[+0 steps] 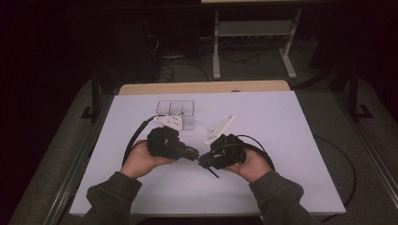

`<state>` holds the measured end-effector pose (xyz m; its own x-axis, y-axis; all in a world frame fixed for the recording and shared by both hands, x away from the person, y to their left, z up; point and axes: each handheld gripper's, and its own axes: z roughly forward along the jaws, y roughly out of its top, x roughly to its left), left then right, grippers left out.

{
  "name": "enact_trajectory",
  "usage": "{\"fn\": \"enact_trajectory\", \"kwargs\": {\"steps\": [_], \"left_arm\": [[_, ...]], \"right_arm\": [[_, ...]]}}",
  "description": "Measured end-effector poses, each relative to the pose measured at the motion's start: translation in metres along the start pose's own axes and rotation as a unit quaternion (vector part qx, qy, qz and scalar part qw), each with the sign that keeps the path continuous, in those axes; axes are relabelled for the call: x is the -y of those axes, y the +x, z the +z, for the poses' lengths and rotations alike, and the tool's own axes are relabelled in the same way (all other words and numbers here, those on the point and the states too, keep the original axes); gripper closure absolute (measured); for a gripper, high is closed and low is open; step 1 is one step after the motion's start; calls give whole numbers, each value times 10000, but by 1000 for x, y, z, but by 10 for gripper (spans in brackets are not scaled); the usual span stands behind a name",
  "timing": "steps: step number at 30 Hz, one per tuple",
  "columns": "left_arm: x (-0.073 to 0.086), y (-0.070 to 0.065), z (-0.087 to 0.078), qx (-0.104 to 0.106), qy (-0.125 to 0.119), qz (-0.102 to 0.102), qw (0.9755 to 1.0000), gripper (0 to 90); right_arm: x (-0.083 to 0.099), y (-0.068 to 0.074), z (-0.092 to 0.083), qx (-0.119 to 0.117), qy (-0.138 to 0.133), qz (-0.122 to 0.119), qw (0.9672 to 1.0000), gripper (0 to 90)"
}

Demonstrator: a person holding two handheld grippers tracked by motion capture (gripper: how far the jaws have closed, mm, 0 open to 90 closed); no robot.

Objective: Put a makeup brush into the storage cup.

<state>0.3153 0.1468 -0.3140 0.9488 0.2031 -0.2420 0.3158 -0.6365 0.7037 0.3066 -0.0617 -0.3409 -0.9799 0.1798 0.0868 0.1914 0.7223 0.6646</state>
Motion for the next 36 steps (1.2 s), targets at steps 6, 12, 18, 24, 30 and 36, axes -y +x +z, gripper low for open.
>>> {"fn": "enact_trajectory", "kwargs": {"steps": [6, 12, 18, 24, 30, 36], "left_arm": [[0, 0, 0, -32, 13, -9, 10000, 820], [0, 1, -1, -22, 14, -6, 10000, 820], [1, 1, 0, -12, 31, -14, 10000, 819], [1, 2, -2, -19, 14, -10, 10000, 809], [3, 3, -4, -43, -12, -47, 10000, 774], [6, 4, -12, -114, -96, -66, 9999, 722]], "right_arm": [[-2, -1, 3, -88, 38, -20, 10000, 807], [-4, 0, 5, -139, 51, -93, 9998, 822], [-4, -1, 7, -184, 56, -164, 9997, 828], [-5, -2, 6, -188, 30, -197, 9996, 829], [-5, -3, 7, -267, -18, -185, 9995, 830], [-4, -4, 7, -263, 46, -156, 9995, 830]]}}
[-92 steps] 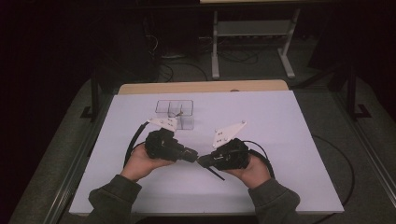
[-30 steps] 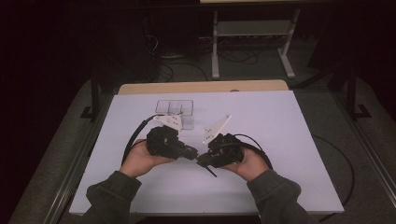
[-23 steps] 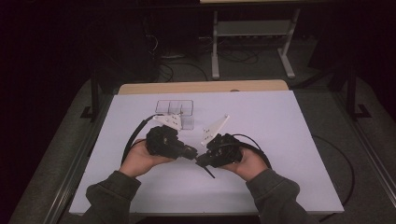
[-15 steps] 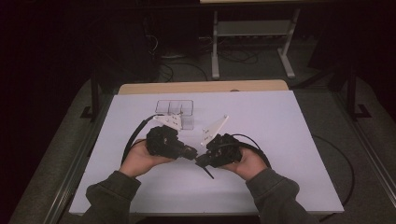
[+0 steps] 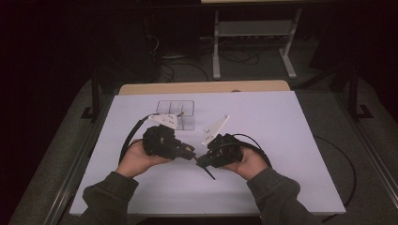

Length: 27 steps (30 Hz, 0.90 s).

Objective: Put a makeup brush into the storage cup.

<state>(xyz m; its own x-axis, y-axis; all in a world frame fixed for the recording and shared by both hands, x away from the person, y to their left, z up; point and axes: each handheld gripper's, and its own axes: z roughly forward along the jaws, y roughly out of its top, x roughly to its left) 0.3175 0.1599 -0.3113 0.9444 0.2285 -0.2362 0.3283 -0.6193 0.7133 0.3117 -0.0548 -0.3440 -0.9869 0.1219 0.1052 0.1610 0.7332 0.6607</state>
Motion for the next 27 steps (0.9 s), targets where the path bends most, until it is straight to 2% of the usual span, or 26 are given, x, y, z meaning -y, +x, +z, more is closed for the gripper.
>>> {"fn": "enact_trajectory", "kwargs": {"steps": [9, 14, 20, 27], "left_arm": [[8, 1, -12, -140, -124, -172, 9997, 676], [12, 3, -19, -238, -136, -164, 9995, 664], [18, 3, -24, -302, -195, -257, 9990, 641], [24, 3, -28, -394, -217, -228, 9987, 621]], "right_arm": [[5, -3, -2, 37, 51, 42, 10000, 830], [10, -5, -4, 42, 44, 117, 9999, 830], [15, -9, -8, 103, -2, 195, 9998, 830], [20, -14, -14, 162, -104, 338, 9992, 830]]}}
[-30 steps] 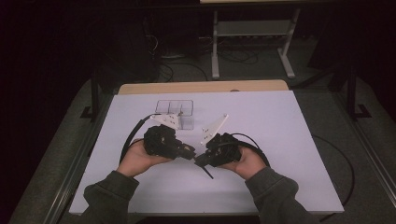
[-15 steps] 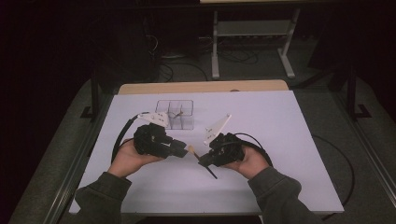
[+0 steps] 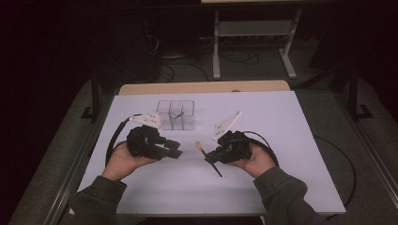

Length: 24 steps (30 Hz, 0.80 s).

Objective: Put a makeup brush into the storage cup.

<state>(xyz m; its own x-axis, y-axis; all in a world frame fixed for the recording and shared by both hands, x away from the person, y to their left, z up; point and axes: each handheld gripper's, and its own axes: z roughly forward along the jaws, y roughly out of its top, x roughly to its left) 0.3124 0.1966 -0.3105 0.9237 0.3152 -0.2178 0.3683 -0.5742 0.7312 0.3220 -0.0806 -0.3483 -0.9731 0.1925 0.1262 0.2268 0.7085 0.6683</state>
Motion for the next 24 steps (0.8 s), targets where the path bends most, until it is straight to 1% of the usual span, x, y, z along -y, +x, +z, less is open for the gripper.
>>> {"fn": "enact_trajectory", "kwargs": {"steps": [2, 6, 7, 11, 12, 13, 14, 16, 19, 24], "left_arm": [[2, 0, -1, -5, -36, -73, 10000, 613], [7, 0, -3, -24, -66, -91, 9999, 605], [9, 0, -3, -36, -92, -128, 9999, 604], [13, 0, -5, -74, -88, -160, 9998, 594], [13, -1, -5, -112, -74, -155, 9998, 591], [14, -1, -6, -130, -84, -127, 9998, 589], [15, -2, -6, -140, -130, -164, 9997, 588], [17, -2, -7, -170, -137, -146, 9997, 583], [21, -2, -8, -221, -94, -155, 9996, 565], [26, -2, -7, -280, -117, -203, 9993, 554]], "right_arm": [[1, -2, -2, 38, -26, 34, 10000, 830], [3, -5, -6, 50, -79, 127, 9999, 830], [3, -6, -7, 53, -92, 144, 9998, 830], [6, -10, -10, 108, -151, 236, 9995, 830], [6, -11, -11, 106, -160, 250, 9995, 830], [7, -12, -12, 115, -157, 300, 9994, 830], [7, -14, -14, 125, -158, 314, 9993, 830], [8, -16, -17, 142, -206, 390, 9989, 830], [9, -19, -21, 181, -264, 474, 9984, 830], [9, -23, -26, 208, -332, 536, 9978, 830]]}}
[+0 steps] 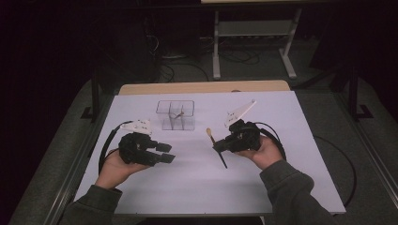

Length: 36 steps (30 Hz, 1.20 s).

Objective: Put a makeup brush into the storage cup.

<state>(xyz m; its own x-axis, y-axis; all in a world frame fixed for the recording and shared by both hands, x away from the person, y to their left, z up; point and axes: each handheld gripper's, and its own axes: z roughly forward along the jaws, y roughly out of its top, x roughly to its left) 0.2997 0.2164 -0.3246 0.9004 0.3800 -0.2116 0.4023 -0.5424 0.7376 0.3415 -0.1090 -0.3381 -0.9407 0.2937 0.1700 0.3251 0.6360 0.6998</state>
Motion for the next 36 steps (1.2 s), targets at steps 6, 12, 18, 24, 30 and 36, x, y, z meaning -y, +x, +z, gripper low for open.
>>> {"fn": "enact_trajectory", "kwargs": {"steps": [6, 12, 18, 24, 30, 36], "left_arm": [[6, -1, 0, -37, 16, -25, 10000, 544], [10, -2, -3, -120, -16, -31, 9999, 529], [17, -3, -4, -216, 20, -44, 9998, 524], [24, -1, -6, -299, -12, -26, 9996, 510], [31, -1, -8, -381, -76, -103, 9992, 498], [35, -1, -8, -421, -88, -118, 9990, 482]], "right_arm": [[0, -5, -4, 1, -60, 48, 10000, 830], [-1, -8, -8, 47, -103, 81, 9999, 830], [-3, -12, -14, 70, -171, 116, 9998, 829], [-5, -16, -18, 88, -200, 138, 9997, 829], [-8, -21, -20, 80, -227, 190, 9995, 830], [-13, -25, -23, 118, -261, 237, 9993, 830]]}}
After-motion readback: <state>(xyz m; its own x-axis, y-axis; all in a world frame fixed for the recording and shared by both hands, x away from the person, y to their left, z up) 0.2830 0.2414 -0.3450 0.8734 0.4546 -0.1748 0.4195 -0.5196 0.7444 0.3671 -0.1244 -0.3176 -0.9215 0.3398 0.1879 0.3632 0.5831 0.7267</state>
